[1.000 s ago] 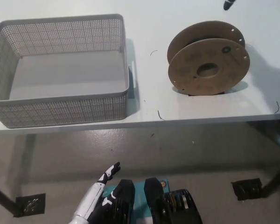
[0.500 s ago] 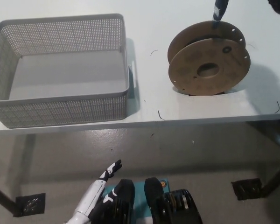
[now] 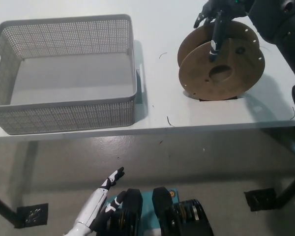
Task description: Use the right hand to pick up a 3d printing filament and place it into a container on the left side
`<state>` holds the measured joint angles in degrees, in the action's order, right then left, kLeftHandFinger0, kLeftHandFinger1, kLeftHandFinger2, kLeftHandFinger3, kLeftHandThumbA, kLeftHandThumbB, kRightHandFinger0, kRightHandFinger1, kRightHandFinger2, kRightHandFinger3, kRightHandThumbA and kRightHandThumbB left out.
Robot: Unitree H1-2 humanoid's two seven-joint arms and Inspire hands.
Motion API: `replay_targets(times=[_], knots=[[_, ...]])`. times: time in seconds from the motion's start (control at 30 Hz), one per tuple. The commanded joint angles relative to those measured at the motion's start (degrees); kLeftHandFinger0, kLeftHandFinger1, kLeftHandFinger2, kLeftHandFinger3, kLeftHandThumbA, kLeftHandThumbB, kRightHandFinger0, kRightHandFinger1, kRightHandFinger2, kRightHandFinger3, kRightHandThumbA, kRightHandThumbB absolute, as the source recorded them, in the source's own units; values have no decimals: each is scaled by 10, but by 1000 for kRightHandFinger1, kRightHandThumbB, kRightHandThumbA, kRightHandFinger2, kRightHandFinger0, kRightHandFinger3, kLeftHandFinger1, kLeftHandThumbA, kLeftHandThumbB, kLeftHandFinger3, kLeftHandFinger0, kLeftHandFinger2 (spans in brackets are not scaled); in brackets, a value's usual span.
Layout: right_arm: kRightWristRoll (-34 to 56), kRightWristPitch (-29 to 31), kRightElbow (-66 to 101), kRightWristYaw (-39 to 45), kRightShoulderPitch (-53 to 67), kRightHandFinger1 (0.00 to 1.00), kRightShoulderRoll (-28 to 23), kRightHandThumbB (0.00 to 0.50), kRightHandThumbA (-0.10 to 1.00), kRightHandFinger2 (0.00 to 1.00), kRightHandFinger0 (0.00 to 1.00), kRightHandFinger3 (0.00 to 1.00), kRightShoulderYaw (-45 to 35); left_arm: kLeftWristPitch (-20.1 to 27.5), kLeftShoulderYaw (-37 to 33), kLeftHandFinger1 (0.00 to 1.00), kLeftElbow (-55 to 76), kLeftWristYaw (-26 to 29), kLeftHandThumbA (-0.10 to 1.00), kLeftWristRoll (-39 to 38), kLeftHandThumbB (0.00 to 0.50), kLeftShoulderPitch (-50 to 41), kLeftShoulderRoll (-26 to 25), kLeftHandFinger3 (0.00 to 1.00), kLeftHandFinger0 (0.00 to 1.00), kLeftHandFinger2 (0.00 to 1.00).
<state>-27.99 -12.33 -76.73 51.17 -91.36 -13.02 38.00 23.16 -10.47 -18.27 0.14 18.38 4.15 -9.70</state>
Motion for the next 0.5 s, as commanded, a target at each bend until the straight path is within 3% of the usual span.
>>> replay_targets(times=[0.0, 0.03, 0.07, 0.1, 0.2, 0.23, 0.27, 0.3, 0.43, 0.47], knots=[[-11, 18, -26, -16, -2, 1000, 5, 484, 1000, 1000, 1000, 1000, -4, -6, 2, 1000, 25, -9, 1000, -1, 197, 10, -10, 1000, 1000, 1000], [-9, 12, -30, -16, -1, 1000, 5, 485, 1000, 1000, 1000, 1000, -6, -6, 2, 1000, 25, -9, 1000, -1, 197, 11, -10, 1000, 1000, 1000], [11, -6, -36, -15, 5, 1000, 7, 423, 1000, 1000, 1000, 1000, -27, -6, 2, 1000, 25, -9, 1000, 0, 203, 11, -10, 1000, 1000, 1000], [20, -12, -42, -10, 12, 1000, 7, 393, 1000, 1000, 1000, 1000, -38, -2, 2, 1000, 24, -8, 1000, -1, 203, 10, -10, 1000, 1000, 1000], [9, 32, -45, -19, 36, 1000, 4, 344, 1000, 1000, 1000, 1000, -40, 8, 3, 1000, 16, -5, 1000, -1, 202, 13, -11, 1000, 1000, 1000], [2, 43, -44, -25, 42, 1000, 3, 358, 1000, 1000, 1000, 1000, -35, 8, 3, 1000, 17, -6, 1000, -1, 202, 12, -11, 1000, 1000, 1000], [-6, 48, -43, -33, 45, 1000, 3, 330, 1000, 1000, 1000, 1000, -29, 9, 3, 1000, 17, -6, 1000, -2, 206, 12, -11, 1000, 1000, 1000], [-17, 51, -43, -44, 51, 1000, 3, 351, 1000, 1000, 1000, 1000, -19, 6, 4, 1000, 21, -8, 1000, -4, 208, 12, -11, 1000, 1000, 1000], [-69, 62, -43, -90, 58, 1000, 7, 354, 1000, 1000, 1000, 1000, 35, 2, 4, 1000, 25, -10, 1000, -5, 208, 7, -11, 1000, 1000, 1000], [-68, 46, -43, -110, 60, 1000, 6, 344, 942, 1000, 1000, 1000, 35, 3, 5, 1000, 24, -10, 1000, -5, 209, 7, -11, 1000, 1000, 1000]])
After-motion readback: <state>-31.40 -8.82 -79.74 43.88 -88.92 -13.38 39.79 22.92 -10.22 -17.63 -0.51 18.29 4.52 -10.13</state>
